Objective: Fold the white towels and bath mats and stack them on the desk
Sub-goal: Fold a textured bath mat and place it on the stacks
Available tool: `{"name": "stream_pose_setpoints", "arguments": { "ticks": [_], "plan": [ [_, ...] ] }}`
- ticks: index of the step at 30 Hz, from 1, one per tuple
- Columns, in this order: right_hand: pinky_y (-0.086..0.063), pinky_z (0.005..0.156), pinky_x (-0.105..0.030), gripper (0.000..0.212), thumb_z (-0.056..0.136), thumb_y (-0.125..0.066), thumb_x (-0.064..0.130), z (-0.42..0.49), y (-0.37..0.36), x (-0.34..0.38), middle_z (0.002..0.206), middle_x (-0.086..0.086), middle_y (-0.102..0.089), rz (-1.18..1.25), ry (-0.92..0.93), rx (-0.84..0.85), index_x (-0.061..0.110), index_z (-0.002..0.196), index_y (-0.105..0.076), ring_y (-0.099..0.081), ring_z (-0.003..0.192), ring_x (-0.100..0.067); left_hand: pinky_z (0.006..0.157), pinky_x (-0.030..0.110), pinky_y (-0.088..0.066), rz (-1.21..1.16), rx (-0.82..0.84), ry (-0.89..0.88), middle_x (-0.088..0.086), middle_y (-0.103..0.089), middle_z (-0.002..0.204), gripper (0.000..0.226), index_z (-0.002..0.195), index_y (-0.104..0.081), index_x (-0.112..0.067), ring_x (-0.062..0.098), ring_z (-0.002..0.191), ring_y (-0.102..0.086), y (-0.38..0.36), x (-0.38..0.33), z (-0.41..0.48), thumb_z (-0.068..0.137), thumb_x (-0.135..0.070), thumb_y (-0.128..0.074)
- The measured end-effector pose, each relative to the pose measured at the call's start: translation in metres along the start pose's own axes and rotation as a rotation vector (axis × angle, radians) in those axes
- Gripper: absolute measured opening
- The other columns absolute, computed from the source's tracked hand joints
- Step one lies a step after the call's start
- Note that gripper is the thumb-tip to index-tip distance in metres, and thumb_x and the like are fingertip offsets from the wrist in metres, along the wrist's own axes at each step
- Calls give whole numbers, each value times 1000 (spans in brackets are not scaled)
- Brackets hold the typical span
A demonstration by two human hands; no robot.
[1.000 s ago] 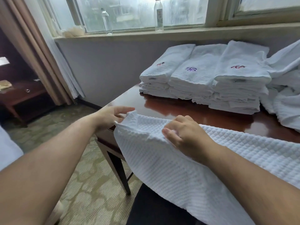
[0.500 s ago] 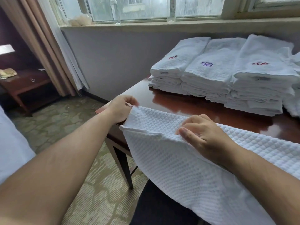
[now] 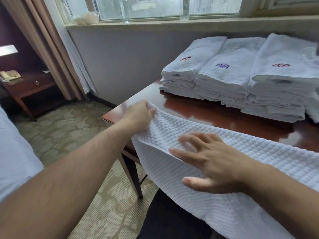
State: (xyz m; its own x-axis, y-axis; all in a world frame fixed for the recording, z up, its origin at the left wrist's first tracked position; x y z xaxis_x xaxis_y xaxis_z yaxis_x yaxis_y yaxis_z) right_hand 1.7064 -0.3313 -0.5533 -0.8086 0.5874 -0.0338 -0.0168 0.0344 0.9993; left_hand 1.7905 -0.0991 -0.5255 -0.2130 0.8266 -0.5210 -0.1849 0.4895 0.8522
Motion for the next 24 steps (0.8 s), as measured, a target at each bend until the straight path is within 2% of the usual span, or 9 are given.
{"name": "stream_pose_setpoints", "arguments": {
  "ticks": [2, 4, 7, 9, 13, 16, 18, 21, 24],
  "plan": [
    [-9, 118, -39, 74, 88, -10, 82, -3, -1, 4, 167, 3, -10, 56, 15, -2, 53, 155, -4, -3, 151, -16, 88, 28, -36, 4, 36, 8, 8, -59, 135, 41, 133, -54, -13, 26, 118, -55, -4, 3, 3, 102, -39, -55],
    [-9, 118, -32, 65, 91, -10, 78, -5, 2, 0, 166, 11, -18, 203, 1, -45, 58, 151, -22, -6, 151, -8, 89, 26, -33, 49, 92, -10, 7, -57, 141, 51, 140, -50, -15, 27, 126, -53, -3, 5, 5, 99, -45, -57],
    [-32, 111, -35, 50, 97, -30, 59, -11, 8, -16, 140, 16, -55, 394, -124, -299, 43, 129, -64, -41, 134, -6, 97, 28, -34, 237, 260, -44, 0, -53, 147, 81, 148, -43, -23, 23, 130, -51, 7, 11, 5, 85, -71, -60],
    [-38, 106, -38, 34, 98, -44, 46, -12, 7, -28, 126, 18, -61, 322, -257, -406, 36, 117, -70, -50, 123, -8, 107, 37, -38, 343, 336, -31, -3, -50, 149, 94, 151, -39, -27, 22, 131, -50, 14, 15, 3, 77, -81, -59],
    [-38, 106, -41, 25, 96, -53, 41, -10, -2, -36, 126, 19, -59, 337, -329, -410, 37, 115, -70, -48, 123, -7, 95, 41, -48, 395, 98, -29, 1, -58, 128, 76, 135, -46, -21, 23, 113, -54, 17, 5, -7, 79, -67, -70],
    [-36, 107, -39, 23, 96, -55, 40, -11, 3, -34, 126, 20, -58, 368, -345, -388, 37, 114, -70, -46, 122, -6, 103, 44, -37, 437, -167, -260, 4, -49, 136, 55, 140, -43, -25, 26, 126, -41, 9, -29, -31, 93, -47, -61],
    [-36, 104, -36, 21, 96, -54, 36, -13, 9, -31, 123, 19, -60, 343, -397, -357, 34, 110, -71, -49, 119, -8, 109, 43, -34, 267, -96, -425, 2, -50, 140, 45, 141, -46, -29, 24, 130, -40, -11, -53, -53, 98, -40, -52],
    [-40, 90, -38, 44, 91, -32, 54, -35, 18, -39, 116, 7, -61, -1, -710, -209, 28, 107, -65, -53, 108, -20, 118, 42, -21, 224, 98, -502, 0, -38, 156, 55, 152, -34, -31, 22, 144, -29, -51, -74, -81, 102, -53, -37],
    [-35, 99, -53, 95, 78, 2, 81, -82, 12, -57, 135, -9, -50, -84, -1062, 62, 26, 135, -50, -44, 126, -35, 125, 43, -1, 318, 244, -451, 3, -5, 169, 71, 160, -10, -32, 23, 155, 0, -81, -70, -87, 99, -67, -19]
  ]
}}
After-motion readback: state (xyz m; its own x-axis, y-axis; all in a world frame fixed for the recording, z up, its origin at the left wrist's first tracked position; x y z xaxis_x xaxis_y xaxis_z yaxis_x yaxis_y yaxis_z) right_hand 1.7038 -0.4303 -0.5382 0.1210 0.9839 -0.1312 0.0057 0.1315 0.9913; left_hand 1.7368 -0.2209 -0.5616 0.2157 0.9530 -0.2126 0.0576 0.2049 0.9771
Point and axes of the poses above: each hand's wrist, its own z-axis towards the middle knuckle, its own y-axis out of the back of the hand, x = y × z, the point moved 5 cm from there along z, towards the middle knuckle
